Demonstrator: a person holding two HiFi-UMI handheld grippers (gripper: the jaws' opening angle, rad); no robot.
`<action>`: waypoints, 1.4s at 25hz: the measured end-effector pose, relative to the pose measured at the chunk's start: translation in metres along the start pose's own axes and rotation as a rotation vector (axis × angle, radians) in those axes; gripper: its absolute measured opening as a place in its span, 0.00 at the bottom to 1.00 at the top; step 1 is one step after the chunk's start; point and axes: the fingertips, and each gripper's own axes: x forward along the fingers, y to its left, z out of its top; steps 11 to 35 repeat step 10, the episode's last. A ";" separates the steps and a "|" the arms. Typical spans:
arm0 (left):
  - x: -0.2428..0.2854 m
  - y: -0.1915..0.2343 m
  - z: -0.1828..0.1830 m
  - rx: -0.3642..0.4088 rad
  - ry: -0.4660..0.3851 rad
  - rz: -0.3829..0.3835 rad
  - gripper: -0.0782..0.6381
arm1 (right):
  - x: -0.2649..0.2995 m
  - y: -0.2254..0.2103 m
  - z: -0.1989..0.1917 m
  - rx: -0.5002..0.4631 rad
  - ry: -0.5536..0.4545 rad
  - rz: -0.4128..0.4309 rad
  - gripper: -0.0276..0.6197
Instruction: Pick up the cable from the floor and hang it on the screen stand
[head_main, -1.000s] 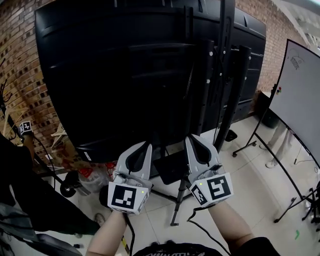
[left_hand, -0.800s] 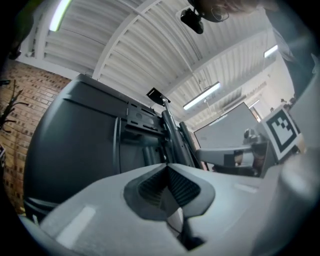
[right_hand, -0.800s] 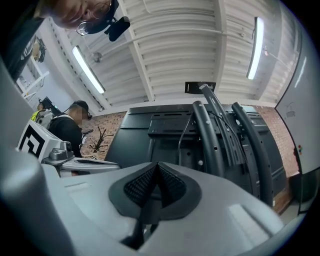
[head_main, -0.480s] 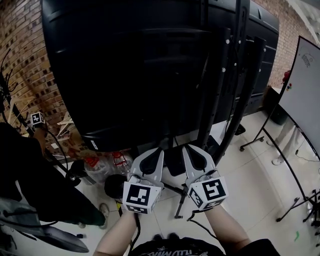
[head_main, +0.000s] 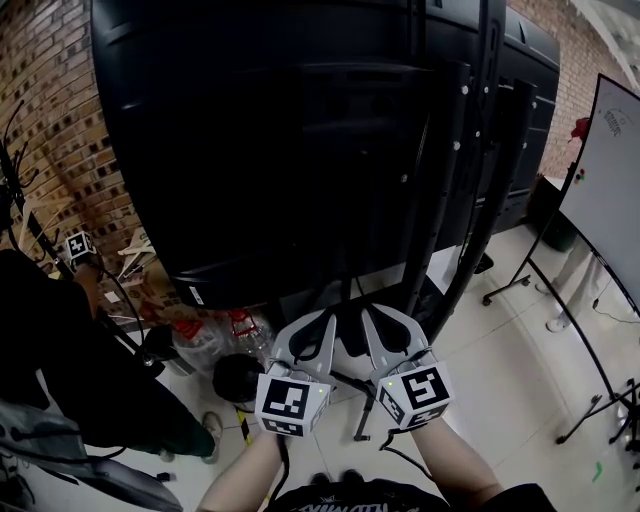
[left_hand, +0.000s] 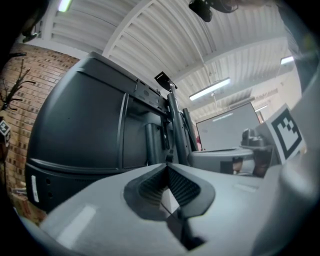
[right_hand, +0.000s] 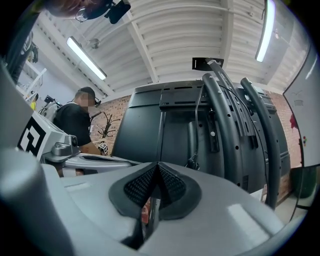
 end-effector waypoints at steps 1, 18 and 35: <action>-0.001 0.000 -0.001 -0.002 0.002 -0.003 0.12 | -0.001 0.001 -0.001 0.003 0.003 -0.004 0.05; -0.002 -0.004 -0.005 -0.021 0.004 -0.011 0.12 | -0.008 0.006 -0.009 -0.008 0.040 0.003 0.05; -0.002 -0.004 -0.005 -0.021 0.004 -0.011 0.12 | -0.008 0.006 -0.009 -0.008 0.040 0.003 0.05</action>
